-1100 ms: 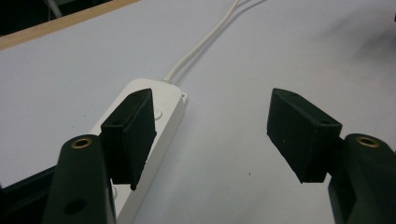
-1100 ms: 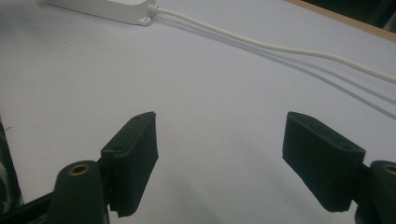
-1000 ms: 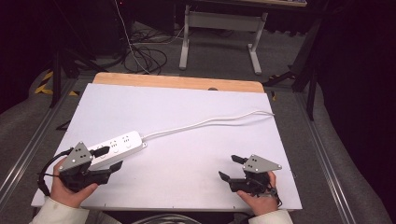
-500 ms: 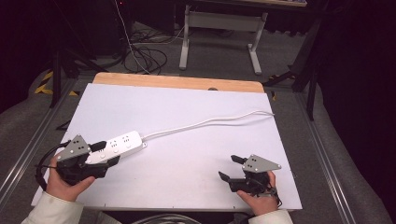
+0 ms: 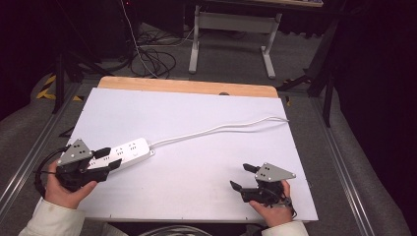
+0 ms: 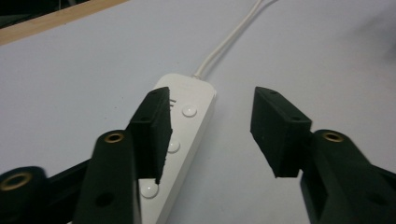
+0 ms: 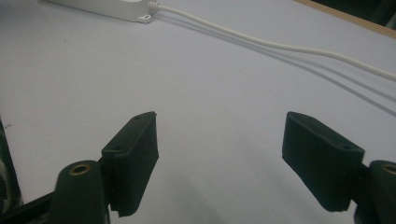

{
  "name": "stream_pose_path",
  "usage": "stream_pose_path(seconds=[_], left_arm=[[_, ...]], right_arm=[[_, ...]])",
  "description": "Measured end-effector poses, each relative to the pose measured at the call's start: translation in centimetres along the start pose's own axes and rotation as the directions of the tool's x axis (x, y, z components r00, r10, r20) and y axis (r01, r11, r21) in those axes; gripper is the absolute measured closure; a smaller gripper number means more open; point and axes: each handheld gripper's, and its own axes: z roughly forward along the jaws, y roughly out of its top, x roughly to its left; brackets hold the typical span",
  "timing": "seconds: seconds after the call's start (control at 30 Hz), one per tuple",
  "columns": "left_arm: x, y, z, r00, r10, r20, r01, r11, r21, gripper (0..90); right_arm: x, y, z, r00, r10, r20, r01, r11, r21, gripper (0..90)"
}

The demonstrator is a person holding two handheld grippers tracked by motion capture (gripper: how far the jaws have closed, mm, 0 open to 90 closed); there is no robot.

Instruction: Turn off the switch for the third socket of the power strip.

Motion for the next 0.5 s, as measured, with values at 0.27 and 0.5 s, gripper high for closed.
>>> stream_pose_path(seconds=[0.27, 0.5], left_arm=[[1.5, 0.0, 0.4, 0.9985, -0.052, -0.014, 0.053, 0.9986, 0.006, 80.2], [2.3, -0.1, 1.0, 0.9981, -0.043, -0.044, 0.044, 0.9984, 0.034, 89.5]], right_arm=[[0.0, 0.0, 0.0, 1.0000, -0.001, 0.001, 0.001, 1.0000, 0.000, 27.3], [0.0, 0.0, 0.0, 1.0000, -0.003, 0.002, 0.003, 1.0000, 0.000, 27.3]])
